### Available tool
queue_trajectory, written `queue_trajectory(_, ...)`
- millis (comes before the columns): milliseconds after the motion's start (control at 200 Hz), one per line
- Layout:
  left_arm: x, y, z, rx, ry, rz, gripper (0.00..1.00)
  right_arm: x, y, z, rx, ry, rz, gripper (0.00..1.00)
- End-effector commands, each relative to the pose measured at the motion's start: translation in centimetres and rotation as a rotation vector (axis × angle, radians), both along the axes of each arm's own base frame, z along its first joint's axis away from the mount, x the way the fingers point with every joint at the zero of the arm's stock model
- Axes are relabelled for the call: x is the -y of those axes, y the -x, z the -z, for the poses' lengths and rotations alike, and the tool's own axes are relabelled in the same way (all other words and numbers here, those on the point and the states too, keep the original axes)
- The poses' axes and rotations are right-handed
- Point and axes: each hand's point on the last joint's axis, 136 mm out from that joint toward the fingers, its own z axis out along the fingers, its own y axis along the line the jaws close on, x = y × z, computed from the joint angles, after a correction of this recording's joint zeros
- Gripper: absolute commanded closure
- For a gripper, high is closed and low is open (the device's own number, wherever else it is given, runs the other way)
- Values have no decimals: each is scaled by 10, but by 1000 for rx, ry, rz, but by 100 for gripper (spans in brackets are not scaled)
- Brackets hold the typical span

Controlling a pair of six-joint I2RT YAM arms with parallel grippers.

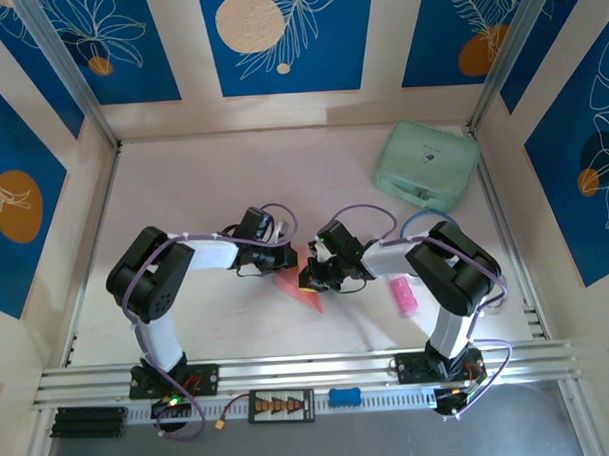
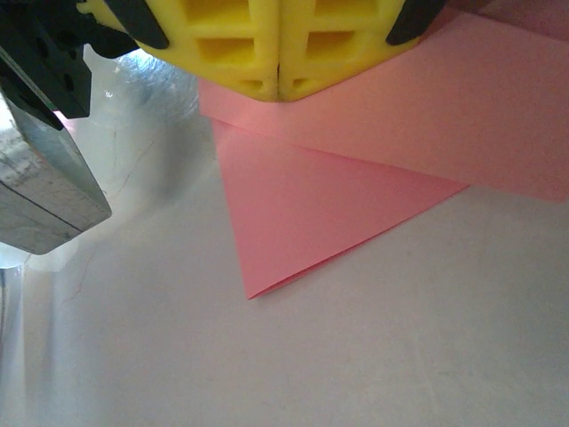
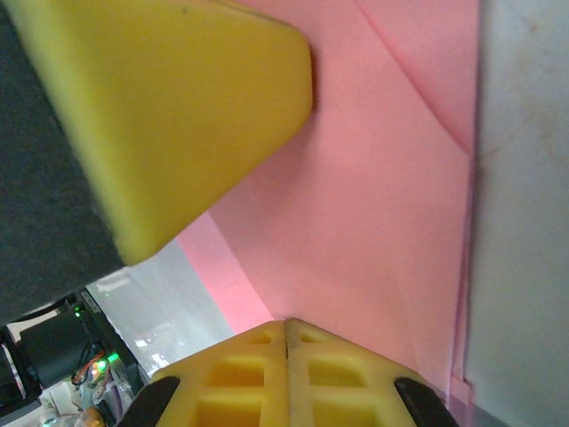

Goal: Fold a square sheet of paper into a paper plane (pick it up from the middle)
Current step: Fourth fold the wing at the center of the table.

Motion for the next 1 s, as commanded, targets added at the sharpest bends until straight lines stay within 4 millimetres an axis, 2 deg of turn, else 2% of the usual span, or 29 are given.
queue_trajectory(0, -30, 15, 41, -88, -142, -31, 100, 10, 15, 0, -33, 42, -16, 98)
queue_trajectory(105, -30, 14, 40, -84, -142, -31, 100, 8, 15, -20, 8, 5, -26, 98)
queue_trajectory(195, -30, 14, 39, -85, -142, -31, 100, 10, 19, -23, 5, -9, -30, 98)
queue_trajectory(290, -30, 14, 39, -86, -141, -28, 100, 14, 27, -13, -27, 4, -30, 98)
queue_trajectory(490, -30, 13, 38, -85, -143, -28, 100, 37, 45, 25, -111, 87, 15, 98)
queue_trajectory(605, -31, 13, 38, -85, -149, -27, 100, 41, 50, 31, -126, 81, 26, 99)
queue_trajectory(700, -31, 12, 38, -83, -150, -29, 100, 40, 49, 23, -110, 72, 24, 99)
queue_trajectory(875, -32, 12, 37, -84, -153, -29, 100, 31, 41, -14, -25, 8, -1, 98)
queue_trajectory(995, -32, 12, 37, -83, -153, -29, 100, 25, 42, -28, 3, -36, -21, 98)
